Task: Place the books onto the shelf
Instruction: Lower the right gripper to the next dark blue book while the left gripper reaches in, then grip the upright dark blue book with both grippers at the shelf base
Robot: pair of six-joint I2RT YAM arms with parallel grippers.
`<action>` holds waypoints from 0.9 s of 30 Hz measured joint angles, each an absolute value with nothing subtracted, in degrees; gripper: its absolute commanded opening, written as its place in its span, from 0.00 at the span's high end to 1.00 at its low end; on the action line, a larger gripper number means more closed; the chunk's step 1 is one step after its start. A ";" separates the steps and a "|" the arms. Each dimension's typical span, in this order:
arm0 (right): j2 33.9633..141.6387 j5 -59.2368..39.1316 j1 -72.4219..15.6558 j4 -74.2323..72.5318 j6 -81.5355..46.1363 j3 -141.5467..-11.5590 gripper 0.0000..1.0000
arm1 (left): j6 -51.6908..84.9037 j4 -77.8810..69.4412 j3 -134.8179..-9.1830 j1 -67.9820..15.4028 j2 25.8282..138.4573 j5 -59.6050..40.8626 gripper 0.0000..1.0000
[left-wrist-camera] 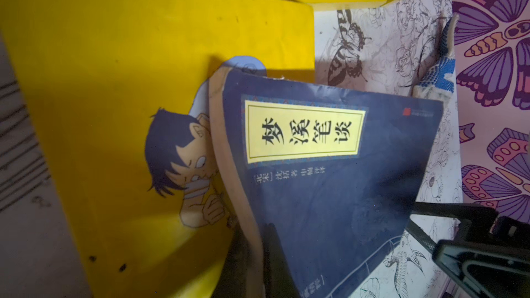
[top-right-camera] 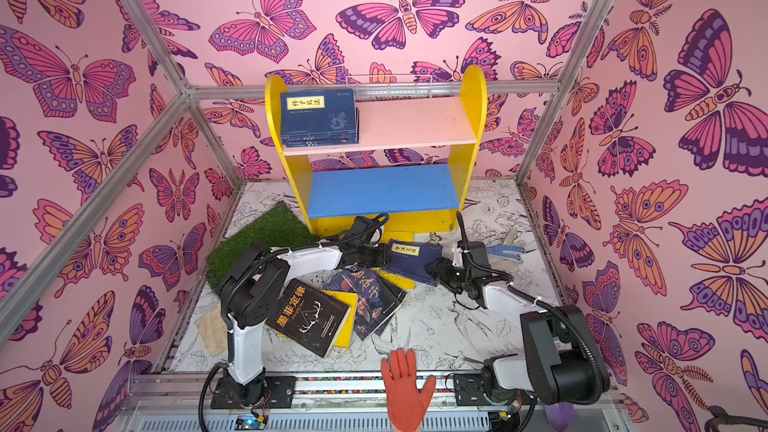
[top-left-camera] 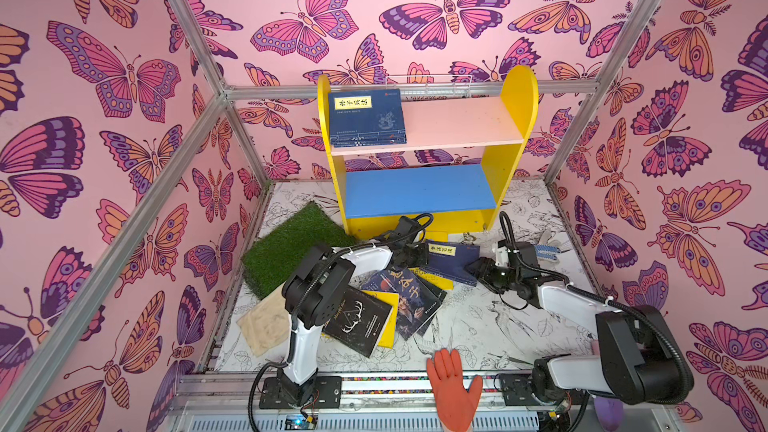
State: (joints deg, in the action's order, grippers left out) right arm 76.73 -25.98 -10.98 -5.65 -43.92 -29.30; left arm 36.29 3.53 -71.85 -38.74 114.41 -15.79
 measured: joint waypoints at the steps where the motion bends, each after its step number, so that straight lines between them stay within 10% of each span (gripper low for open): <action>1: 76.40 -26.02 -11.00 -5.30 -43.92 -29.30 0.37 | 36.38 3.09 -71.24 -38.68 114.02 -15.90 1.00; 27: 69.95 -42.50 -8.69 -20.23 -54.63 -33.98 0.38 | 48.47 -21.10 -44.71 -32.21 79.92 -18.15 1.00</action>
State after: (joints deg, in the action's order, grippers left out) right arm 69.95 -42.50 -8.69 -20.23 -54.63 -33.98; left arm 48.47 -21.10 -44.71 -32.21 79.92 -18.15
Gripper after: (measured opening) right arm 0.628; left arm 0.094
